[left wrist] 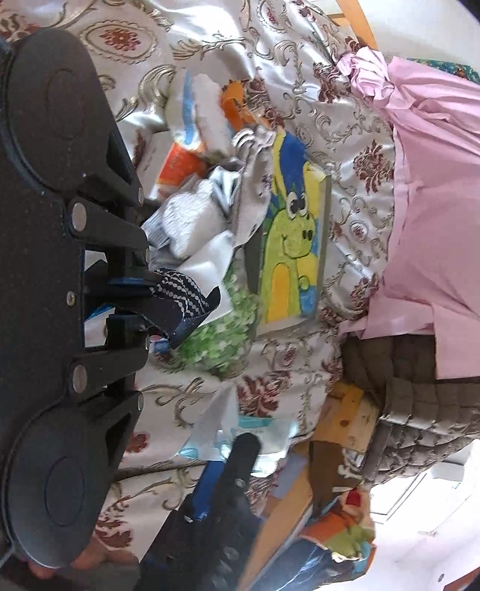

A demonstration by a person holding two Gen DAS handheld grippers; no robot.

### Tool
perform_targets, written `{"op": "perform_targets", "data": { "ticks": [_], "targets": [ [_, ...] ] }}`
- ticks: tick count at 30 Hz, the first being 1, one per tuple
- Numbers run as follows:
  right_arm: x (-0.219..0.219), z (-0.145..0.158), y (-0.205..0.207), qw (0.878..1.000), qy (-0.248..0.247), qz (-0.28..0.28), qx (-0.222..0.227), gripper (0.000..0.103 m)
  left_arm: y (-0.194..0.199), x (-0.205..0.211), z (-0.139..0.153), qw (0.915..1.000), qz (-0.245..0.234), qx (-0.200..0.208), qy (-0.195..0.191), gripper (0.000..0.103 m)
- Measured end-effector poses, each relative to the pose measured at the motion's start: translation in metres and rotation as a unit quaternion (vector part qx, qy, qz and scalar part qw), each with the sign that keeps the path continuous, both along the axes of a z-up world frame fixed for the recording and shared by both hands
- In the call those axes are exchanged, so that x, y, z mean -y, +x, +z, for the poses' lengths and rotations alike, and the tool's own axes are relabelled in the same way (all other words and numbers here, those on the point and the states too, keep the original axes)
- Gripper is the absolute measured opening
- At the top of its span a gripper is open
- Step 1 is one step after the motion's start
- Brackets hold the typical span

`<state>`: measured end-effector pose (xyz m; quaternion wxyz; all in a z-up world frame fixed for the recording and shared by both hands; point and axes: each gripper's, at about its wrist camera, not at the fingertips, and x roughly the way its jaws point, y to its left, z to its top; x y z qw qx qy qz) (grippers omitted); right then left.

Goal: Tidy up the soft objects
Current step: 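Lift the sock with the left tool while the right tool carries the tissue pack to the painting tray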

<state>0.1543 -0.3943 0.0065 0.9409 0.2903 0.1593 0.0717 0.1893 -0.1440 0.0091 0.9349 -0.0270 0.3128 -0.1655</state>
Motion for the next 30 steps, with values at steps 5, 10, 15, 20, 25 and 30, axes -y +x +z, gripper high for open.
{"op": "perform_targets", "data": {
  "ticks": [5,10,15,20,25,30],
  "targets": [
    [-0.002,0.006,0.056,1.0,0.007,-0.006,0.008,0.04,0.032,-0.025,0.011,0.9992,0.027,0.022,-0.017,0.014],
    [-0.008,0.018,0.125,0.999,-0.022,-0.023,0.028,0.042,0.106,-0.04,0.027,0.997,0.021,0.039,-0.063,0.015],
    [-0.014,0.001,0.186,0.998,-0.056,-0.018,0.023,0.042,0.191,-0.032,0.025,0.9969,-0.001,0.046,-0.063,0.015],
    [-0.013,-0.028,0.224,0.998,-0.054,0.007,-0.023,0.042,0.261,-0.022,0.003,0.9976,-0.002,0.014,-0.068,0.015],
    [-0.01,-0.037,0.242,0.996,-0.081,0.006,-0.041,0.042,0.312,-0.004,-0.015,0.9968,-0.01,-0.023,-0.076,0.015],
    [-0.008,-0.042,0.255,0.994,-0.093,-0.002,-0.056,0.044,0.342,0.02,-0.035,0.9953,-0.042,-0.066,-0.057,0.015]
  ]
}}
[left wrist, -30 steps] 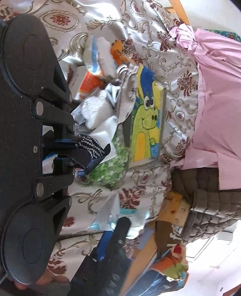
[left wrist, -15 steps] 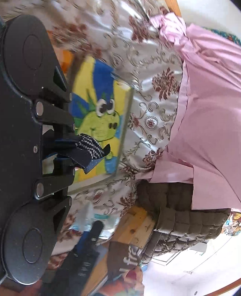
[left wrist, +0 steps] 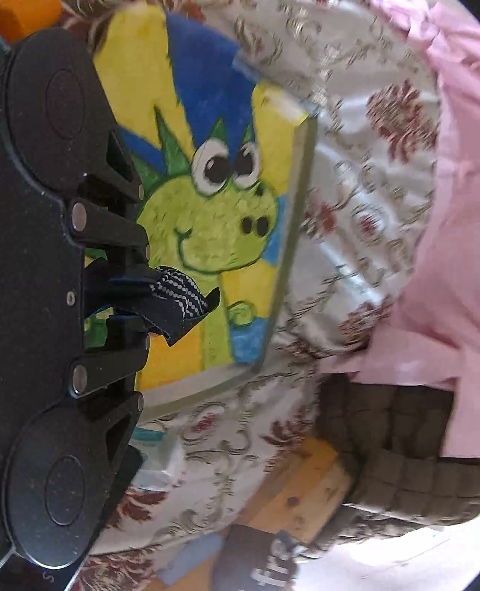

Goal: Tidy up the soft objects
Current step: 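Lift the sock with the left tool while the right tool carries the tissue pack to the painting tray, then open the right tool over the painting tray while the left tool releases the sock there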

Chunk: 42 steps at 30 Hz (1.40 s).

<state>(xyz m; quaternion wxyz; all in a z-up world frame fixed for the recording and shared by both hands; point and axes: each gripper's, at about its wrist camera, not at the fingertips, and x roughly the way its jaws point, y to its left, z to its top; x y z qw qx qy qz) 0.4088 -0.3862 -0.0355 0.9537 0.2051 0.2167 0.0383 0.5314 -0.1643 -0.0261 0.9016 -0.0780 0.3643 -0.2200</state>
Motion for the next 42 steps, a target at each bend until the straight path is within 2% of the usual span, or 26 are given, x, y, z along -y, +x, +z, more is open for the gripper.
{"op": "perform_targets", "data": {
  "ticks": [6,14,17,19,22,26,32,38,42],
  "targets": [
    [-0.009,-0.009,0.015,0.999,-0.025,0.009,-0.041,0.045,0.012,0.012,-0.019,0.999,-0.018,-0.032,0.027,0.016],
    [-0.011,-0.009,0.017,0.998,-0.031,0.011,-0.053,0.055,0.012,0.009,-0.034,0.9981,-0.016,-0.047,0.036,0.02],
    [-0.009,-0.009,0.017,0.998,-0.028,0.011,-0.056,0.068,0.011,0.008,-0.035,0.9981,-0.013,-0.046,0.039,0.026],
    [-0.009,-0.008,0.015,0.998,-0.027,0.009,-0.052,0.081,0.01,0.009,-0.034,0.9982,-0.011,-0.041,0.042,0.036],
    [-0.008,-0.007,0.012,0.999,-0.027,0.006,-0.043,0.085,0.005,0.008,-0.028,0.9986,-0.006,-0.027,0.046,0.047],
    [-0.009,-0.004,0.009,0.998,-0.038,0.001,-0.042,0.088,-0.003,0.002,-0.02,0.999,0.005,-0.005,0.045,0.056],
    [-0.008,0.01,-0.004,0.999,-0.05,-0.009,-0.018,0.096,-0.023,-0.016,-0.004,0.9978,0.047,0.04,0.023,0.068],
    [-0.015,0.037,-0.024,0.997,-0.072,-0.016,0.013,0.101,-0.062,-0.031,0.023,0.9917,0.08,0.1,0.007,0.081],
    [-0.024,0.063,-0.052,0.995,-0.092,-0.015,0.047,0.103,-0.096,-0.044,0.044,0.9873,0.101,0.122,-0.009,0.086]
  ]
}}
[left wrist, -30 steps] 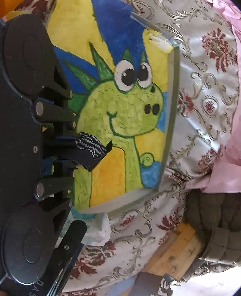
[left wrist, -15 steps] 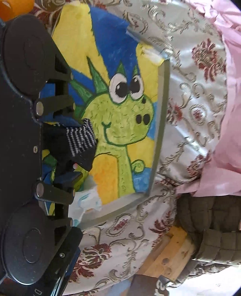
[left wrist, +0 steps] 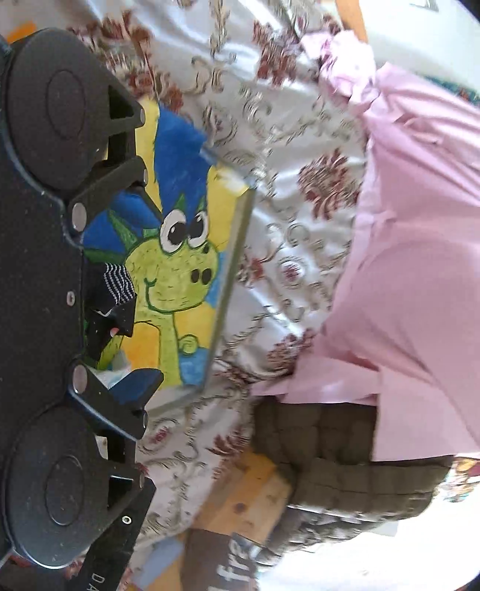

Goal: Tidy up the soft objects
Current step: 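Open the right tool over the painting tray while the left tool releases the sock there, then move both tools back over the pile of white cloths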

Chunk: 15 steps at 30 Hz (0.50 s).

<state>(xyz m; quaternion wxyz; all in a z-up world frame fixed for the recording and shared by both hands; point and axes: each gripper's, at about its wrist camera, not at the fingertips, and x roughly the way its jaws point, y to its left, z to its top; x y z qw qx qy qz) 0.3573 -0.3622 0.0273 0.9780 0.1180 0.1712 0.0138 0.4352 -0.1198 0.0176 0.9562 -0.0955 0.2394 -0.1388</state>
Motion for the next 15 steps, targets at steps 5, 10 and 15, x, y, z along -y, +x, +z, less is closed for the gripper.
{"op": "perform_targets", "data": {
  "ticks": [5,10,15],
  "targets": [
    [-0.008,0.028,-0.044,0.999,-0.001,0.0,0.033,0.103,-0.054,-0.015,0.029,0.9991,0.021,0.037,0.006,0.094],
    [-0.022,0.05,-0.085,0.998,-0.008,0.006,0.055,0.103,-0.112,-0.035,0.05,0.9976,0.044,0.052,-0.008,0.095],
    [-0.038,0.06,-0.125,0.997,-0.01,0.026,0.077,0.103,-0.166,-0.052,0.06,0.9954,0.061,0.073,-0.008,0.098]
  ]
}}
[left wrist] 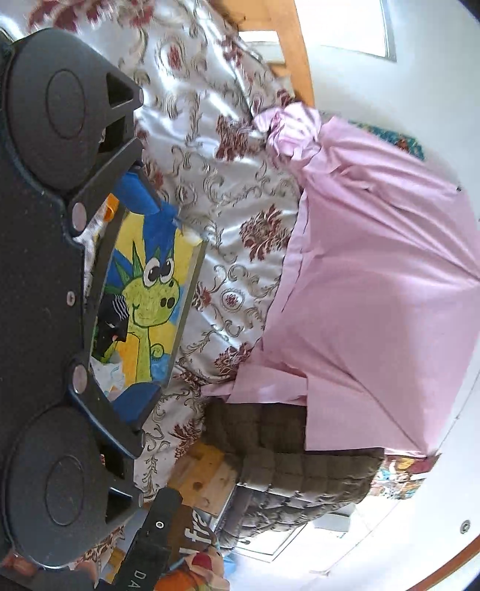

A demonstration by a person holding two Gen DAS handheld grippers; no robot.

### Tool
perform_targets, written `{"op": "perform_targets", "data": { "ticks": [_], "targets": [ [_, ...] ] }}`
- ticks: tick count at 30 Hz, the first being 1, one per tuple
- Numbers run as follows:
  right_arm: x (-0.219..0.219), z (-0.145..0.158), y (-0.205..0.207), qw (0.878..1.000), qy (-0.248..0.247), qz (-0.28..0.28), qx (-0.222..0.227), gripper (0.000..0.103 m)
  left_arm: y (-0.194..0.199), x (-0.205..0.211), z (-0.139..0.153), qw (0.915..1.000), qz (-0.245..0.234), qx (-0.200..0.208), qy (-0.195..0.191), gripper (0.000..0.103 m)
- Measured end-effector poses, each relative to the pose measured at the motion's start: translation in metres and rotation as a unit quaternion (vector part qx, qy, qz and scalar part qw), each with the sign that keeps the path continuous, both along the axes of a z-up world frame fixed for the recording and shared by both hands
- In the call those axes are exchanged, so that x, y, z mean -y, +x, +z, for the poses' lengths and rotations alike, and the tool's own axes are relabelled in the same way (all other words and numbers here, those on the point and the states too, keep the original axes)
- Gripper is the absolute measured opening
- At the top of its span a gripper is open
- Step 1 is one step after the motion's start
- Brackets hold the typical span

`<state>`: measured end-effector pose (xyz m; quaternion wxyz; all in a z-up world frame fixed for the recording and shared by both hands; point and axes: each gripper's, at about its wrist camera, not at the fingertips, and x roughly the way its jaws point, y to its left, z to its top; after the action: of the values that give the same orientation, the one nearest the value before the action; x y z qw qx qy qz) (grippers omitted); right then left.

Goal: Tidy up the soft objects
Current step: 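Move both tools back over the pile of white cloths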

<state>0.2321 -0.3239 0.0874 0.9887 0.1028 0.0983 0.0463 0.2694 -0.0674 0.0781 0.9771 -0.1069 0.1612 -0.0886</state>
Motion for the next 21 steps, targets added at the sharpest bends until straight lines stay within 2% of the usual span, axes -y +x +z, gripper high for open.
{"op": "perform_targets", "data": {
  "ticks": [4,10,21],
  "targets": [
    [-0.012,-0.012,-0.032,1.0,-0.017,0.005,-0.004,0.103,-0.027,-0.008,-0.001,0.9999,0.008,-0.005,0.006,0.099],
    [-0.021,-0.047,-0.074,0.999,-0.03,0.004,-0.03,0.103,-0.058,-0.015,-0.019,0.9994,0.013,-0.019,0.024,0.101],
    [-0.022,-0.072,-0.083,0.996,-0.023,-0.003,-0.092,0.103,-0.078,-0.02,-0.057,0.9962,0.019,-0.063,0.058,0.102]
  ]
}}
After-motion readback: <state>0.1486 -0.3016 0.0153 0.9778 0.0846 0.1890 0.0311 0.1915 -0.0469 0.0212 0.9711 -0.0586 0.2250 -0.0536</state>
